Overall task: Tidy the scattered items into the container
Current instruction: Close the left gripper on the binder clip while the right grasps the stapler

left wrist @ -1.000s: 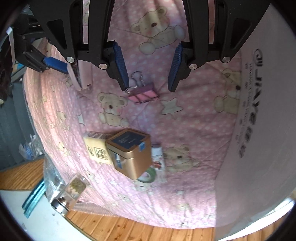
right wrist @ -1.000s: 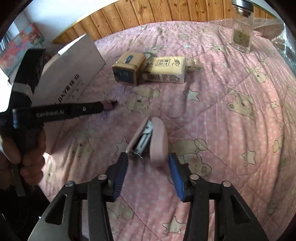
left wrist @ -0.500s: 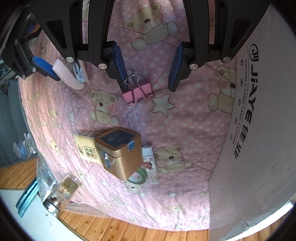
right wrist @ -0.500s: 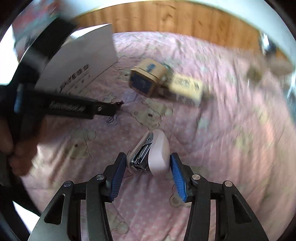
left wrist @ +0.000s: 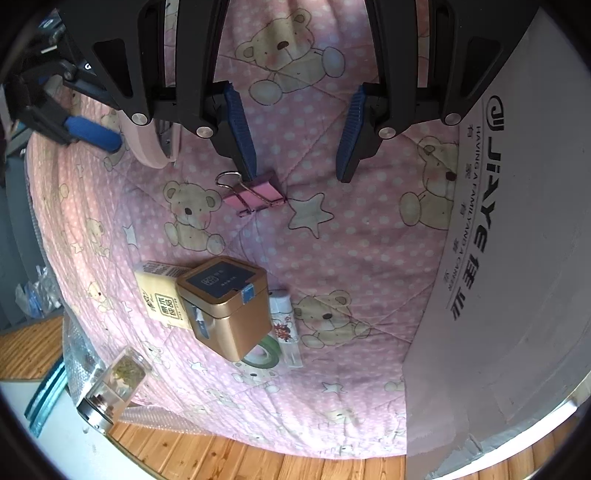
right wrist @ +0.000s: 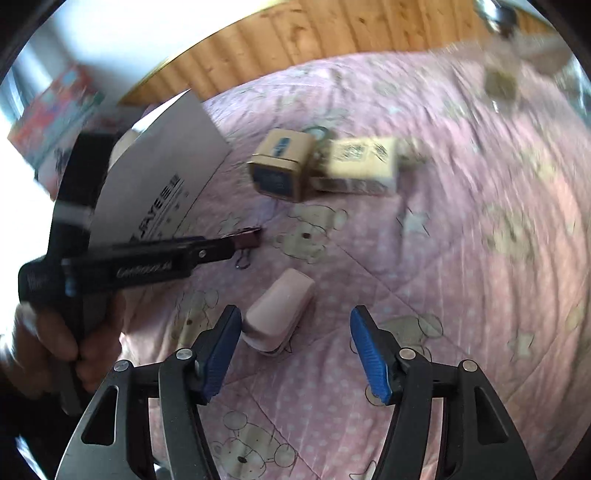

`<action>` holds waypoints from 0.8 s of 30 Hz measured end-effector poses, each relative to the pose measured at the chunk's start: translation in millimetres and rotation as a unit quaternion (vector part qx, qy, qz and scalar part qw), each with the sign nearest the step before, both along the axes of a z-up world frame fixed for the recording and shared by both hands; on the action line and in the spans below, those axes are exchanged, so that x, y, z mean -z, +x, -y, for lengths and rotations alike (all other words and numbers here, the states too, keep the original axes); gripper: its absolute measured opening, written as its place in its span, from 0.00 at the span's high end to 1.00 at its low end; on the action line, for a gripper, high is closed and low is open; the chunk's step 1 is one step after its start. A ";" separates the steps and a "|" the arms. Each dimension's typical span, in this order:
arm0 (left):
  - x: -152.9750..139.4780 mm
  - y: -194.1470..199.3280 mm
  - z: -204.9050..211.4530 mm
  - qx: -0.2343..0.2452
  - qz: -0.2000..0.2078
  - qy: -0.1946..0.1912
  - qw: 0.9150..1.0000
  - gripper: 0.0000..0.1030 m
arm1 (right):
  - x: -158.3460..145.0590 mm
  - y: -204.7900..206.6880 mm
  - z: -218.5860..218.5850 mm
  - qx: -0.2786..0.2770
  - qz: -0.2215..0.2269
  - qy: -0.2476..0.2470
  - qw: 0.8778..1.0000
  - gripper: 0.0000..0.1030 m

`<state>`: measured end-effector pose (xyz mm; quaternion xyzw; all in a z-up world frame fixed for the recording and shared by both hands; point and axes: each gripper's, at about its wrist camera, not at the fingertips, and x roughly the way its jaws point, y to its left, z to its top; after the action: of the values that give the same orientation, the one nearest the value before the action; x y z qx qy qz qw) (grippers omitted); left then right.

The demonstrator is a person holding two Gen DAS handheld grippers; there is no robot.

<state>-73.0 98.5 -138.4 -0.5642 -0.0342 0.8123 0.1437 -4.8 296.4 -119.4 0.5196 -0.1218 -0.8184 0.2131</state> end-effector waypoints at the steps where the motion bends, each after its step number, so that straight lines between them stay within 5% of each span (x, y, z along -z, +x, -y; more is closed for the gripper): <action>1: -0.6 0.2 -1.5 0.002 0.000 0.004 1.000 0.54 | 1.8 1.2 -2.6 0.006 0.014 -0.017 1.000 0.39; 4: -2.2 1.2 -6.1 0.013 0.001 0.023 1.000 0.54 | 4.9 -0.4 0.0 0.009 0.027 -0.030 0.999 0.39; 11: 1.0 -5.1 -16.6 0.005 0.001 0.026 1.000 0.53 | 15.1 -4.5 35.7 -0.018 0.013 0.029 0.999 0.40; 15: 0.1 -6.4 -18.5 0.007 -0.003 0.010 1.000 0.53 | 9.5 -8.0 45.0 -0.045 -0.006 0.097 0.994 0.67; 19: -2.6 -1.7 -6.6 -0.005 0.000 -0.011 1.000 0.53 | 5.0 -12.3 39.7 -0.044 -0.028 0.147 0.988 0.72; 24: -2.4 1.8 2.3 -0.022 0.011 0.010 1.000 0.52 | 9.4 -14.0 34.8 -0.038 -0.010 0.125 0.991 0.71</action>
<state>-71.2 96.3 -136.0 -0.5709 -0.0567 0.8085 0.1311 -18.8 261.6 -128.8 0.5380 0.0033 -0.8239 0.1784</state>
